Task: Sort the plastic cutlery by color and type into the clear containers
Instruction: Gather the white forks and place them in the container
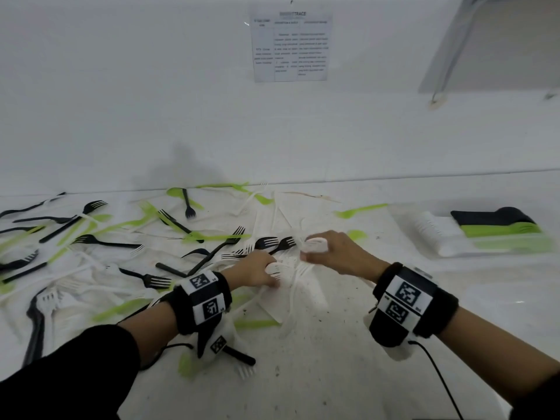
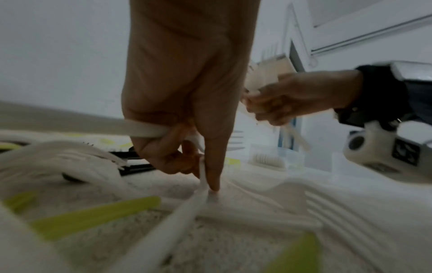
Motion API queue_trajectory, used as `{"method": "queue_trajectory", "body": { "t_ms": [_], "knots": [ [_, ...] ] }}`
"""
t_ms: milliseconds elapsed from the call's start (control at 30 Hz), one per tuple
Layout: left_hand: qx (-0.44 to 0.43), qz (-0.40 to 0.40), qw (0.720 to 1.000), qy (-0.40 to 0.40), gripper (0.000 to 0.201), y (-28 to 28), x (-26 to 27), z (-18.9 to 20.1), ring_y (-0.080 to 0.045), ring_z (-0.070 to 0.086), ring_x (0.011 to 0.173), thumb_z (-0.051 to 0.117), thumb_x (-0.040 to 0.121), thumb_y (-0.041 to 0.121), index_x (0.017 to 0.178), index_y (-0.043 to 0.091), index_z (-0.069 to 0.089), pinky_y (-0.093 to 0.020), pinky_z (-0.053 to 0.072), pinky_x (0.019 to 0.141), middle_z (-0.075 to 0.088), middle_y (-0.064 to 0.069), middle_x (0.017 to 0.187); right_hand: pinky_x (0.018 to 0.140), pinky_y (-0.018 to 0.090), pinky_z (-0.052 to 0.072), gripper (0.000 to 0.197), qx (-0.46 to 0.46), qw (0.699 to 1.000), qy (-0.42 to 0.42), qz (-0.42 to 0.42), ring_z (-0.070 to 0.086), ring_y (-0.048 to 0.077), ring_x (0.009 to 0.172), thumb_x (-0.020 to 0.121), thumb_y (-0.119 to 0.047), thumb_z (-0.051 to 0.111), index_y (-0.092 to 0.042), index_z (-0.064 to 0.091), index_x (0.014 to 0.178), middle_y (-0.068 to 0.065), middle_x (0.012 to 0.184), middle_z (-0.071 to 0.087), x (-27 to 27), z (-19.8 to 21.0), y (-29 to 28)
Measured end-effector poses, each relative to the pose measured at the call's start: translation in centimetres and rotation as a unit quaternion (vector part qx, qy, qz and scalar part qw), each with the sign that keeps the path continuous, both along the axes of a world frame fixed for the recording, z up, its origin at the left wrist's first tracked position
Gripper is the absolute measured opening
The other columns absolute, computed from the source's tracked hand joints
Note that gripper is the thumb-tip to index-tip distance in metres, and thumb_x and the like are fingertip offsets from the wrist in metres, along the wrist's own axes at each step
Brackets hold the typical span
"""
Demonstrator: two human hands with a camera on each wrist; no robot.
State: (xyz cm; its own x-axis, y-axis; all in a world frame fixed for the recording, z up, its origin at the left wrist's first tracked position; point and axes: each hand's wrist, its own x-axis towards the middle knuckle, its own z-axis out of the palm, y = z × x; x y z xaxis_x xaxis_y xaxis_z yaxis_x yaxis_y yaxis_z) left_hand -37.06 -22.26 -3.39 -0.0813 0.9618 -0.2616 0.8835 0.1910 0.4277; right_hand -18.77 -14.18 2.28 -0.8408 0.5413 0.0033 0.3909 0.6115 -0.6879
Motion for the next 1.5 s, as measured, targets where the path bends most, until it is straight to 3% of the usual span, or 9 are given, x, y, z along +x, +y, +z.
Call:
{"method": "queue_trajectory", "body": {
  "t_ms": [167, 367, 533, 700, 833, 933, 1133, 1400, 1500],
  "knots": [
    [0.039, 0.096, 0.987, -0.120, 0.043, -0.6, -1.1, 2.3, -0.013, 0.048, 0.063, 0.052, 0.072, 0.044, 0.085, 0.007, 0.069, -0.016, 0.032, 0.052, 0.054, -0.004, 0.071, 0.055, 0.011, 0.033, 0.007, 0.008, 0.989, -0.074, 0.129, 0.049, -0.005, 0.055, 0.075, -0.011, 0.074, -0.014, 0.074, 0.081, -0.008, 0.066, 0.062, -0.8, -2.4, -0.1],
    [0.081, 0.119, 0.967, -0.209, 0.021, -1.0, -2.7, 6.0, -0.007, 0.056, 0.070, 0.048, 0.097, 0.021, 0.083, 0.012, 0.061, -0.013, 0.040, 0.057, 0.058, 0.000, 0.077, 0.081, 0.027, 0.038, 0.048, 0.111, 0.950, -0.161, 0.243, 0.053, 0.022, 0.099, 0.066, -0.020, 0.082, -0.017, 0.069, 0.112, -0.002, 0.091, 0.056, -3.4, -4.1, -0.9],
    [0.096, 0.101, 0.955, -0.261, 0.013, -1.0, -2.9, 7.6, -0.006, 0.062, 0.068, 0.049, 0.096, 0.018, 0.094, 0.010, 0.059, -0.013, 0.046, 0.056, 0.057, 0.003, 0.086, 0.077, 0.029, 0.042, 0.033, 0.144, 0.939, -0.166, 0.263, 0.057, 0.025, 0.097, 0.069, -0.021, 0.079, -0.011, 0.072, 0.099, 0.013, 0.103, 0.064, -3.9, -4.8, -0.5],
    [0.111, 0.105, 0.965, -0.214, 0.011, -1.0, -3.5, 7.0, -0.008, 0.045, 0.053, 0.052, 0.094, 0.014, 0.098, 0.007, 0.059, -0.015, 0.041, 0.050, 0.047, 0.003, 0.069, 0.068, 0.012, 0.039, 0.018, -0.012, 0.985, 0.017, 0.173, 0.054, -0.012, 0.071, 0.068, -0.008, 0.080, -0.009, 0.070, 0.083, -0.014, 0.076, 0.062, -1.9, -5.0, 1.2],
    [0.044, 0.081, 0.994, -0.063, 0.035, -1.7, -3.8, 5.7, -0.008, 0.045, 0.060, 0.059, 0.082, 0.043, 0.080, 0.008, 0.062, -0.010, 0.032, 0.050, 0.051, 0.003, 0.069, 0.068, 0.020, 0.038, 0.023, -0.059, 0.987, 0.136, 0.068, 0.056, 0.000, 0.070, 0.075, -0.013, 0.076, -0.030, 0.061, 0.072, -0.017, 0.072, 0.063, -1.0, -3.1, 2.2],
    [-0.032, 0.104, 0.993, 0.046, 0.046, -2.4, -4.1, 3.4, -0.009, 0.037, 0.053, 0.062, 0.073, 0.048, 0.054, 0.015, 0.036, -0.019, 0.027, 0.049, 0.037, 0.003, 0.055, 0.063, 0.024, 0.037, 0.008, -0.067, 0.972, 0.226, 0.020, 0.057, 0.008, 0.067, 0.079, -0.019, 0.071, -0.016, 0.065, 0.075, -0.010, 0.072, 0.066, -1.1, -1.6, 2.7],
    [0.009, 0.133, 0.975, 0.179, 0.039, -2.9, -2.6, 1.1, -0.022, 0.053, 0.094, 0.061, 0.086, 0.041, 0.098, 0.005, 0.050, -0.027, 0.038, 0.076, 0.057, -0.007, 0.100, 0.060, 0.015, 0.040, 0.017, -0.078, 0.928, 0.356, -0.082, 0.052, 0.007, 0.066, 0.087, -0.014, 0.062, 0.000, 0.057, 0.079, -0.011, 0.063, 0.068, -2.0, 1.2, 3.6],
    [-0.006, 0.182, 0.976, 0.115, 0.051, -2.1, -3.4, 1.1, -0.028, 0.052, 0.107, 0.061, 0.086, 0.029, 0.120, -0.002, 0.040, -0.028, 0.037, 0.075, 0.051, -0.010, 0.106, 0.040, 0.022, 0.041, 0.010, -0.115, 0.946, 0.266, -0.148, 0.043, 0.006, 0.039, 0.093, -0.026, 0.055, -0.021, 0.052, 0.085, 0.000, 0.063, 0.048, -1.9, 0.8, 4.0],
    [0.026, 0.237, 0.971, 0.020, 0.044, -1.8, -4.2, 1.3, -0.022, 0.056, 0.088, 0.060, 0.086, 0.026, 0.118, 0.001, 0.043, -0.028, 0.043, 0.068, 0.057, -0.013, 0.110, 0.039, 0.020, 0.036, 0.013, -0.083, 0.968, 0.176, -0.158, 0.039, 0.002, 0.038, 0.087, -0.026, 0.064, -0.016, 0.057, 0.090, -0.001, 0.065, 0.049, -1.9, -0.7, 5.1]
  ]
}}
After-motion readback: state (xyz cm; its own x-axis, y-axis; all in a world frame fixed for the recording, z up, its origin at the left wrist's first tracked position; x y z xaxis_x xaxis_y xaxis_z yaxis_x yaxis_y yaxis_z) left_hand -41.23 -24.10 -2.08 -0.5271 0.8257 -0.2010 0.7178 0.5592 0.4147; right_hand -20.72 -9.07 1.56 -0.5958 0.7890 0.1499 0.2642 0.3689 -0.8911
